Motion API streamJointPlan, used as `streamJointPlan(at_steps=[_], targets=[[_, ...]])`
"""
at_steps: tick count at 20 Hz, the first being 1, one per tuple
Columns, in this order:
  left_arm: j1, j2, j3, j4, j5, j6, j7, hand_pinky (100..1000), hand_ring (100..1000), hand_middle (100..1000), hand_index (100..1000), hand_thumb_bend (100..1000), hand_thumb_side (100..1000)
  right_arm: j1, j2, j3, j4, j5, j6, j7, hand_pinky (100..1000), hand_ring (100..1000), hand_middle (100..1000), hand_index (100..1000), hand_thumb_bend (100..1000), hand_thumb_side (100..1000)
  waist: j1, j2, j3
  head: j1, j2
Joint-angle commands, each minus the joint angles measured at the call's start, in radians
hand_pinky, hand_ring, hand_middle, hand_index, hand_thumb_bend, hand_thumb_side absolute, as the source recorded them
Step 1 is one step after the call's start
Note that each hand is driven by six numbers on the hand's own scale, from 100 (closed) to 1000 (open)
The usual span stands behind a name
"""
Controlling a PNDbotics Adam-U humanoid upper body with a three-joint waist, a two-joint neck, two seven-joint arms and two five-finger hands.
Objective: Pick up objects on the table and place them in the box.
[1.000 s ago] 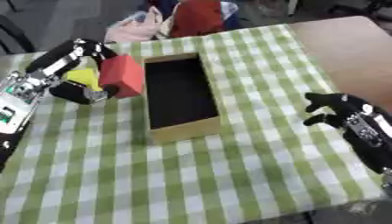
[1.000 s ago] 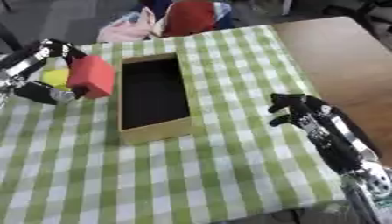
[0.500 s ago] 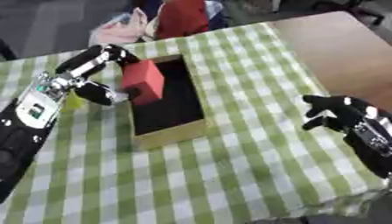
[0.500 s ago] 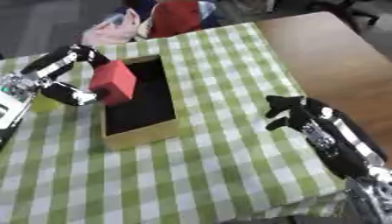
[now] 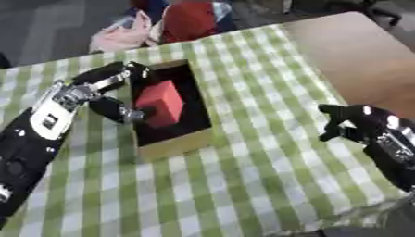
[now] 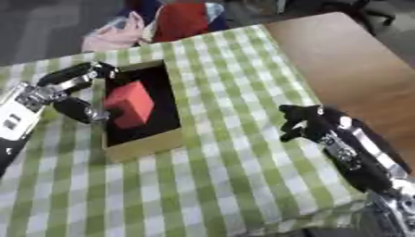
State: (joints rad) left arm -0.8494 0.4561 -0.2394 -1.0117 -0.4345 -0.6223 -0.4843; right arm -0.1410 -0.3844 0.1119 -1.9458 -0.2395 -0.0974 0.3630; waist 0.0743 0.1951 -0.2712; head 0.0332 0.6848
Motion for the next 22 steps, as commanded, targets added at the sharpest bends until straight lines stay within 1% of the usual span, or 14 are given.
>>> streamJointPlan(at_steps=[1,2,5,9,10,12,15,16,17,20,22], targets=[[-0.011,0.026,0.004,-0.025,-0.019,-0.062,-0.087,763,704,719,831,435,688,-0.008,-0.018,-0.002,-0.016,-0.006,-0.003,0.009,655,923,581,743,100,718,-0.007,-0.02,0.004,-0.003,-0.007],[-0.01,0.028,0.005,-0.029,-0.022,-0.063,-0.091,771,724,742,842,486,732,-0.008,-0.018,-0.002,-0.015,-0.007,-0.003,0.01,656,924,579,742,100,718,-0.007,-0.02,0.007,-0.003,-0.006],[-0.007,0.036,0.007,-0.044,-0.022,-0.065,-0.096,785,746,768,857,568,794,-0.006,-0.017,-0.003,-0.014,-0.007,-0.002,0.009,655,925,577,741,100,718,-0.009,-0.022,0.013,-0.004,-0.006],[-0.003,0.048,0.012,-0.064,-0.011,-0.059,-0.085,781,741,761,854,563,787,-0.005,-0.017,-0.004,-0.013,-0.006,-0.003,0.007,655,925,580,742,100,718,-0.012,-0.023,0.021,-0.006,-0.006],[-0.003,0.057,0.02,-0.07,-0.005,-0.053,-0.072,775,731,745,847,531,732,-0.003,-0.017,-0.005,-0.012,-0.006,-0.003,0.005,655,925,580,742,100,718,-0.014,-0.024,0.026,-0.008,-0.005],[0.001,0.088,0.04,-0.089,0.011,-0.032,-0.031,773,730,743,844,503,686,0.002,-0.018,-0.008,-0.011,-0.003,-0.004,0.002,655,925,580,742,100,719,-0.017,-0.026,0.037,-0.012,-0.004],[0.01,0.134,0.059,-0.107,0.007,-0.003,0.013,776,739,751,847,496,639,0.006,-0.019,-0.009,-0.009,0.0,-0.005,-0.001,655,925,580,742,100,719,-0.018,-0.029,0.05,-0.016,-0.002],[0.015,0.15,0.065,-0.111,0.0,0.003,0.026,777,746,758,850,486,592,0.007,-0.019,-0.01,-0.008,0.001,-0.006,-0.002,655,925,579,742,100,720,-0.019,-0.029,0.054,-0.019,-0.001],[0.019,0.165,0.071,-0.114,-0.009,0.007,0.039,777,747,758,851,484,586,0.008,-0.019,-0.01,-0.007,0.002,-0.006,-0.002,655,925,579,742,100,720,-0.019,-0.03,0.056,-0.02,-0.001],[0.034,0.203,0.088,-0.108,-0.042,0.016,0.074,780,766,778,863,478,508,0.01,-0.02,-0.012,-0.006,0.004,-0.007,-0.004,655,925,579,742,100,719,-0.02,-0.031,0.064,-0.024,-0.001],[0.041,0.217,0.101,-0.092,-0.069,0.021,0.097,779,766,783,867,481,480,0.011,-0.02,-0.012,-0.005,0.005,-0.008,-0.004,655,925,579,742,100,719,-0.02,-0.032,0.067,-0.026,-0.002]])
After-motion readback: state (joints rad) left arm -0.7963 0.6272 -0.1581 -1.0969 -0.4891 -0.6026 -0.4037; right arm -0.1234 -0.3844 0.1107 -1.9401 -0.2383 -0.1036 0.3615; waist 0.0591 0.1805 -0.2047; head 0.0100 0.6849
